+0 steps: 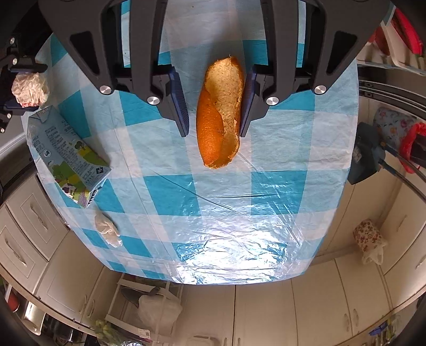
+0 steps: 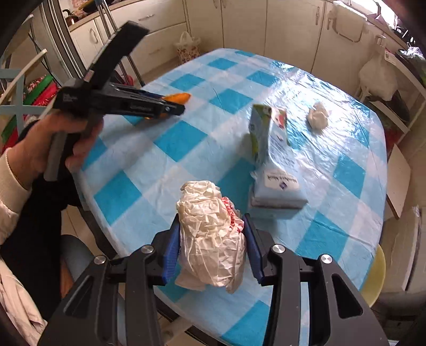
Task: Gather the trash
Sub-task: 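Grasp the white plastic bag with the right tool while the left tool closes on the orange peel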
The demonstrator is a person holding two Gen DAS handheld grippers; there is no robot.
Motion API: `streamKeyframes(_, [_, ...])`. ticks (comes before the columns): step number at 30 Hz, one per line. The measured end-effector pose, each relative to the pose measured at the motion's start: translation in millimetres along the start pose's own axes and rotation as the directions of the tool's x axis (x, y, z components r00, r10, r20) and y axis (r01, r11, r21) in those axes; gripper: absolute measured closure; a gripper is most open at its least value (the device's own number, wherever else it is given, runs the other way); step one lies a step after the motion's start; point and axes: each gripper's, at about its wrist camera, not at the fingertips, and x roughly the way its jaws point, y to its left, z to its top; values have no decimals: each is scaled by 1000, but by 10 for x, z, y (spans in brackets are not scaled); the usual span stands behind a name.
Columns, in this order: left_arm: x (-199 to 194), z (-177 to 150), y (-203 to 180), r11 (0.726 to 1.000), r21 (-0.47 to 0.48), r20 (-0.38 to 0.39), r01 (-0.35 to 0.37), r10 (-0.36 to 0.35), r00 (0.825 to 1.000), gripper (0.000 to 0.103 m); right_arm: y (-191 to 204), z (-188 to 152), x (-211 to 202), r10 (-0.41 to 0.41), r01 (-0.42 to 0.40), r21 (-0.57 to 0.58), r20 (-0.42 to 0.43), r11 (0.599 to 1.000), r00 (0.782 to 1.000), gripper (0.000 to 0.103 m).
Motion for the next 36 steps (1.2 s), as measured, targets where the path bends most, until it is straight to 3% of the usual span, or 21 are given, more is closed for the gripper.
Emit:
streamKeyframes(9, [20,-10,-55,999,20,10,-25,25,1000,68,-256,287,241,-83,82,21,113,996,990,58])
streamKeyframes(19, [35,-13,-132,999,30,12,-31,31,999,53,-430,36,190,-176,171,54,118,984,977,54])
streamKeyframes(26, [59,-24,-204,998,53,17,-42,41,999,42,-407,74,267,-172,167,50,110,985,979,47])
streamKeyframes(36, [32,-28,-146,999,39,4,-15,15,1000,39,-499,69,217,-128,113,115,128,987,984,39])
